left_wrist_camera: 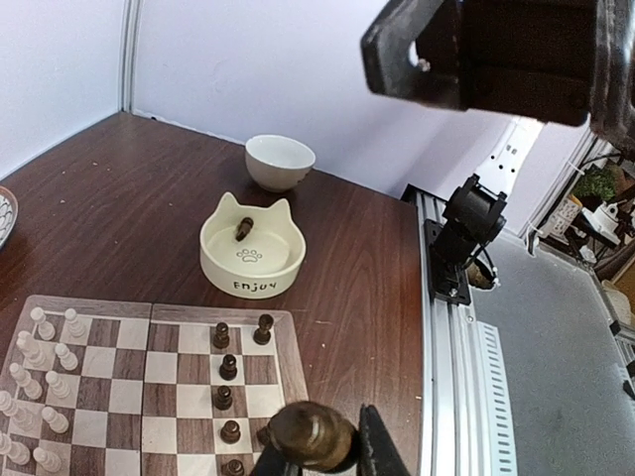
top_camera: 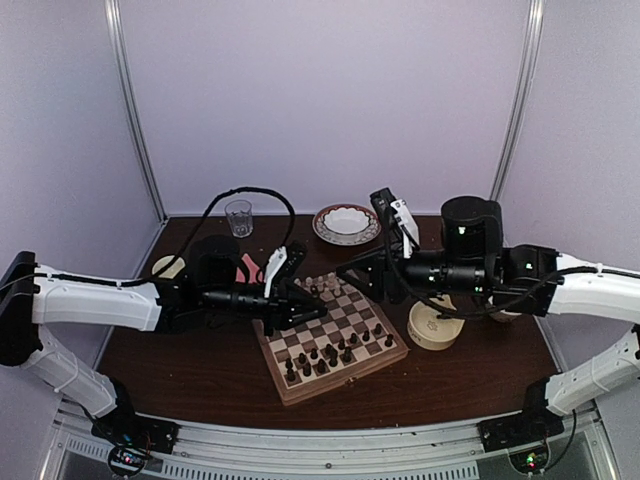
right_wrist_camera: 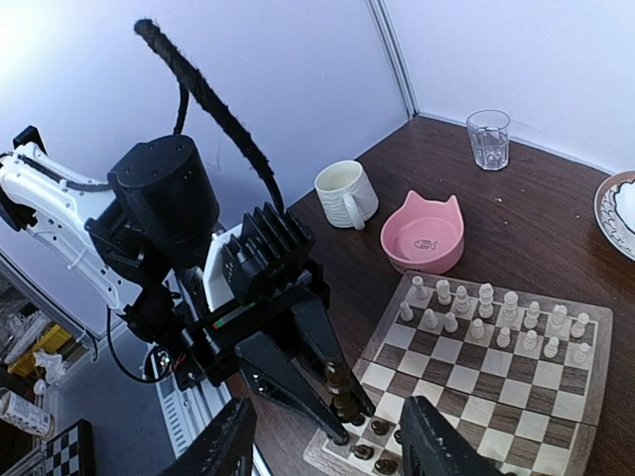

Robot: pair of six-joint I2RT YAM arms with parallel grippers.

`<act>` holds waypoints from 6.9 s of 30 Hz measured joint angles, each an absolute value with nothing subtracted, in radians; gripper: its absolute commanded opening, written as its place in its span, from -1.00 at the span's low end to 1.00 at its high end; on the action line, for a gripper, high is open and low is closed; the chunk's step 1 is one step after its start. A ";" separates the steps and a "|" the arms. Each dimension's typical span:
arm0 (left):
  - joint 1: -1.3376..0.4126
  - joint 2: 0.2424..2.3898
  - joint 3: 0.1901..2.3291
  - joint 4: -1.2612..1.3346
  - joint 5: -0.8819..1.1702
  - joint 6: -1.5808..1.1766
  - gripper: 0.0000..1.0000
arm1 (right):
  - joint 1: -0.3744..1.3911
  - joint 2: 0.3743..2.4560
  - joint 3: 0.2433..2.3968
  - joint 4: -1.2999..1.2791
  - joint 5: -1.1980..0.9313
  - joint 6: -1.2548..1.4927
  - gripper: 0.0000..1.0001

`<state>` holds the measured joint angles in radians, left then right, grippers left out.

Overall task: Set up the chess pieces on the board
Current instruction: Pass from the left arm to the right, then place the bishop on c8.

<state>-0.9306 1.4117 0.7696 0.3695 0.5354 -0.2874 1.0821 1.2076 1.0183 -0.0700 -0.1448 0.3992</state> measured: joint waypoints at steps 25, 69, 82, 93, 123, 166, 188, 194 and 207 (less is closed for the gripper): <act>-1.024 1.412 0.824 0.208 0.470 -0.109 -1.00 | 1.090 1.389 1.180 -0.387 -0.193 0.521 -0.03; -1.034 1.414 0.828 0.190 0.385 -0.094 -1.00 | 1.126 1.411 1.187 -0.416 -0.138 0.549 -0.94; -1.034 1.414 0.831 0.190 0.386 -0.094 -1.00 | 1.126 1.403 1.187 -0.433 -0.132 0.533 -0.21; -1.034 1.422 0.844 0.186 0.389 -0.091 -1.00 | 1.126 1.420 1.211 -0.439 -0.152 0.527 -0.27; -0.981 1.342 0.791 0.234 0.332 -0.191 0.43 | 1.126 1.339 1.035 -0.504 0.075 0.501 -1.00; -0.956 1.202 0.693 0.244 -0.022 -0.247 0.40 | 1.125 1.561 0.791 -0.076 0.182 0.455 -0.97; -0.956 1.201 0.693 0.243 -0.021 -0.247 0.40 | 1.125 1.570 0.778 -0.070 0.180 0.471 -0.83; -0.956 1.201 0.693 0.243 -0.019 -0.247 0.40 | 1.125 1.580 0.779 -0.064 0.174 0.470 -0.73; -0.956 1.201 0.693 0.243 -0.010 -0.247 0.40 | 1.125 1.577 0.779 -0.076 0.169 0.466 -0.52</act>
<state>-0.9562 1.2011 0.6930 0.2428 -0.0105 -0.2466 1.1252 1.5772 0.7788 -0.0765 0.1688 0.4664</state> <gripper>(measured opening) 0.699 0.240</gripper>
